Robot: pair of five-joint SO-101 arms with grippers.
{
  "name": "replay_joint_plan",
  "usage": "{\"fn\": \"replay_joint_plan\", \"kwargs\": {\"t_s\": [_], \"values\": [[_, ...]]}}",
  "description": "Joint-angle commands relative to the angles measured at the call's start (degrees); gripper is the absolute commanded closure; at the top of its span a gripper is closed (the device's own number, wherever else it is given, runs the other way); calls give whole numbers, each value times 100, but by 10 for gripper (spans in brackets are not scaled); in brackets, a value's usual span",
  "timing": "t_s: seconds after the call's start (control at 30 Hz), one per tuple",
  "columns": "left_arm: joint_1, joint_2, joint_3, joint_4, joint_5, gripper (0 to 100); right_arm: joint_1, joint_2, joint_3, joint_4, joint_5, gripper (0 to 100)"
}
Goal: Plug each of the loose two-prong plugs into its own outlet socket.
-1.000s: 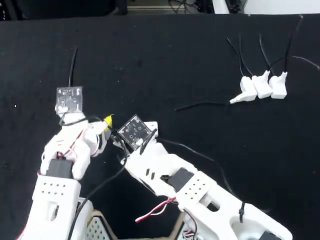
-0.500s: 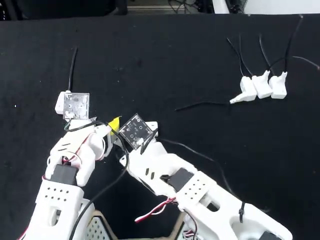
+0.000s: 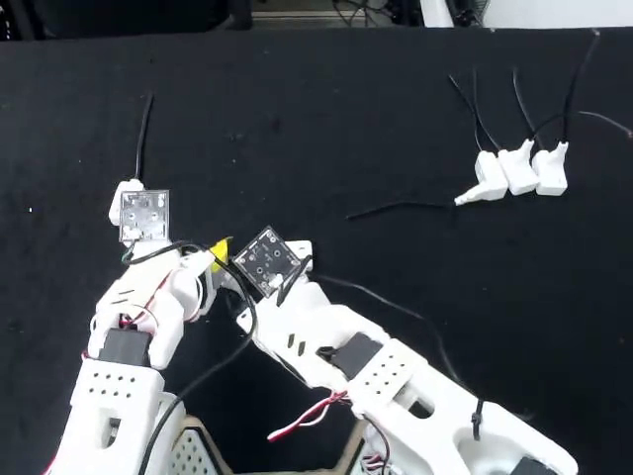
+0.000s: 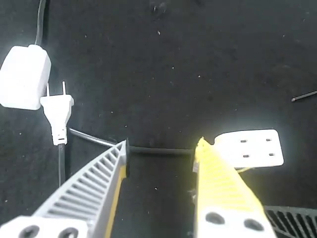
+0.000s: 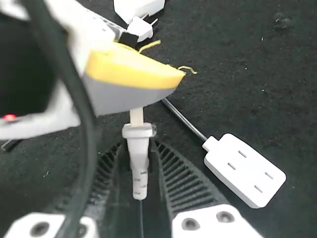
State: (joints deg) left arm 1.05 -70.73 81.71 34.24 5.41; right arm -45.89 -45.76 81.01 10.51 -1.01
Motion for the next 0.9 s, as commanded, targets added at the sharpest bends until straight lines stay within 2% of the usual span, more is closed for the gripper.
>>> {"fn": "replay_joint_plan", "kwargs": {"t_s": [0.0, 0.3, 0.53, 0.87], "values": [[-40, -44, -4, -70, -229, 779, -26, -171, -75, -141, 0, 988], [-40, -44, 4, -62, -255, 779, 97, -180, -207, -88, 0, 988], [-40, -44, 4, -53, -255, 779, 316, -180, -690, 712, -35, 988], [-40, -44, 4, -35, -255, 779, 343, -295, -778, 756, -18, 988]]}}
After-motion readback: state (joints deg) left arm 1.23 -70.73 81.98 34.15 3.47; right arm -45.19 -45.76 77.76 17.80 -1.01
